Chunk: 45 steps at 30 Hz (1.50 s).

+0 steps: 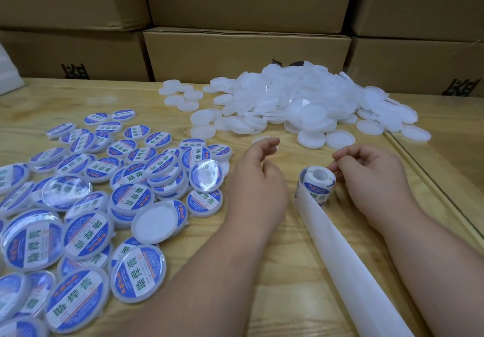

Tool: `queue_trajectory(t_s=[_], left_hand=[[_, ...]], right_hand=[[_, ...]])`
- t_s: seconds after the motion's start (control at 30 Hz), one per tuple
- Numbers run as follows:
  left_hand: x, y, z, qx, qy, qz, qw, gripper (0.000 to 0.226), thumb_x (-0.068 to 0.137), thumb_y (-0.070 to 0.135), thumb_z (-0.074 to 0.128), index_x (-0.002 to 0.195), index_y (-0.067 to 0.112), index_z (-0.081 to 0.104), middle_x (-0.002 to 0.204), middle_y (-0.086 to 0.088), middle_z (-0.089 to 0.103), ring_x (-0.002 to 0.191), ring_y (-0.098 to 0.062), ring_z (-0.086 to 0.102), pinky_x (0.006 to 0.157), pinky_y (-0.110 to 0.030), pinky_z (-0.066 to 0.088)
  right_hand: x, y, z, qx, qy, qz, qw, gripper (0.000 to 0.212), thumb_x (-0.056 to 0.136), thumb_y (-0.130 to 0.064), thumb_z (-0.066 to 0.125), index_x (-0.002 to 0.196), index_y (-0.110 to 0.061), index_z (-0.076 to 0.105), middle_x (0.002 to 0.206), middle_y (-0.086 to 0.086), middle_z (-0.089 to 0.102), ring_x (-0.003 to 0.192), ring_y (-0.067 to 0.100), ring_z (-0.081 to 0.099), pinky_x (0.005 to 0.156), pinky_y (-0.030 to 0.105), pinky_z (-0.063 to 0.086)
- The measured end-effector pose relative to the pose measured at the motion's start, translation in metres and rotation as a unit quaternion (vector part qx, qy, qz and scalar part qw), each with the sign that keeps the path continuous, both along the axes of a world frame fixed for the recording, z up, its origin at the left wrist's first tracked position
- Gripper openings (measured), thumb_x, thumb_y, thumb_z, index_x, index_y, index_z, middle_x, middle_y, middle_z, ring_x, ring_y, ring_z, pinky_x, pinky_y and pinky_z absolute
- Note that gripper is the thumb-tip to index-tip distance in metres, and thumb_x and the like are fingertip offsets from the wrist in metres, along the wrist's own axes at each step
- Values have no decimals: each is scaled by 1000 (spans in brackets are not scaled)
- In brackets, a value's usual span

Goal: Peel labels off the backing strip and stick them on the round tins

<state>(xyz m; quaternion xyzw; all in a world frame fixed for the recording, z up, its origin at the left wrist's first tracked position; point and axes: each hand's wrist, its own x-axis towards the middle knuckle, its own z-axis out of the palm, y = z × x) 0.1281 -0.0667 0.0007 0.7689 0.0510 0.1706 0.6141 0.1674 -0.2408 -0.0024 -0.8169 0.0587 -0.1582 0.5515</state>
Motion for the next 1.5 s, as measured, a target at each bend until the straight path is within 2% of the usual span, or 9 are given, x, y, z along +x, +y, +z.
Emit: queue_trajectory(t_s=[0.13, 0.23, 0.4, 0.6, 0.83, 1.03, 1.27, 1.33, 1.5], left_hand=[[14, -6, 1, 156, -21, -3, 988, 53, 92, 1, 44, 133, 31, 57, 137, 12, 52, 121, -5, 50, 95, -5, 33], [36, -4, 1, 254, 6, -4, 967, 56, 91, 4, 47, 145, 22, 47, 155, 0, 39, 148, -21, 26, 121, -32, 25], [68, -9, -2, 376, 105, -11, 920, 55, 100, 29, 44, 154, 22, 33, 163, -3, 31, 152, -36, 16, 122, -49, 19], [71, -6, -8, 357, 38, 27, 933, 49, 96, 30, 56, 144, 26, 47, 141, -4, 56, 132, -31, 45, 109, -41, 35], [48, 9, -1, 81, 21, 10, 996, 47, 92, 48, 64, 136, 41, 46, 123, 9, 54, 105, -7, 57, 78, -20, 42], [-3, 14, 11, 4, 7, -72, 997, 46, 85, 31, 35, 118, 34, 67, 116, 6, 61, 99, -13, 57, 93, -32, 48], [-44, 18, 3, 46, 23, -95, 994, 22, 90, 54, 58, 83, 34, 65, 77, 28, 67, 69, 3, 61, 56, -11, 44], [-44, 17, 1, 77, 29, -113, 990, 7, 91, 36, 67, 88, 35, 61, 86, 38, 64, 72, 8, 61, 58, -7, 44], [-39, 14, -1, 144, 20, -186, 972, 32, 94, 20, 60, 103, 50, 52, 106, 48, 54, 94, 28, 50, 69, 3, 37]], right_hand=[[0, 1, 0, 2, -2, 5, 1000, 20, 83, -13, 54, 81, -25, 69, 72, -12, 75, 67, 24, 64, 65, 33, 52], [-2, 2, 1, 3, -3, 7, 1000, 20, 81, -15, 53, 82, -26, 69, 71, -13, 75, 66, 17, 62, 62, 32, 51], [-2, 1, 3, 6, -8, 13, 1000, 21, 81, -15, 52, 82, -26, 69, 71, -13, 74, 63, 13, 60, 57, 28, 50], [-1, 3, 1, 11, -3, 13, 1000, 22, 84, -11, 53, 81, -26, 69, 69, -11, 74, 66, 12, 65, 63, 31, 52], [-12, -2, 2, 37, -12, -6, 999, 22, 85, -11, 52, 85, -26, 68, 72, -11, 75, 64, 10, 60, 62, 26, 50], [-36, 0, 9, 112, -7, -36, 993, 22, 82, -9, 51, 82, -23, 68, 64, -6, 70, 63, 16, 52, 61, 31, 44], [-88, 13, 16, 176, -12, 54, 983, 22, 63, -11, 47, 56, -19, 66, 57, 13, 65, 47, 16, 49, 46, 20, 42], [-91, 18, 16, 150, -5, 95, 984, 23, 63, -9, 47, 57, -14, 67, 59, 13, 68, 48, 16, 52, 46, 18, 42], [-86, 25, 14, 88, 12, 122, 988, 27, 64, -13, 49, 63, -13, 76, 55, 3, 66, 48, 10, 54, 46, 18, 43]])
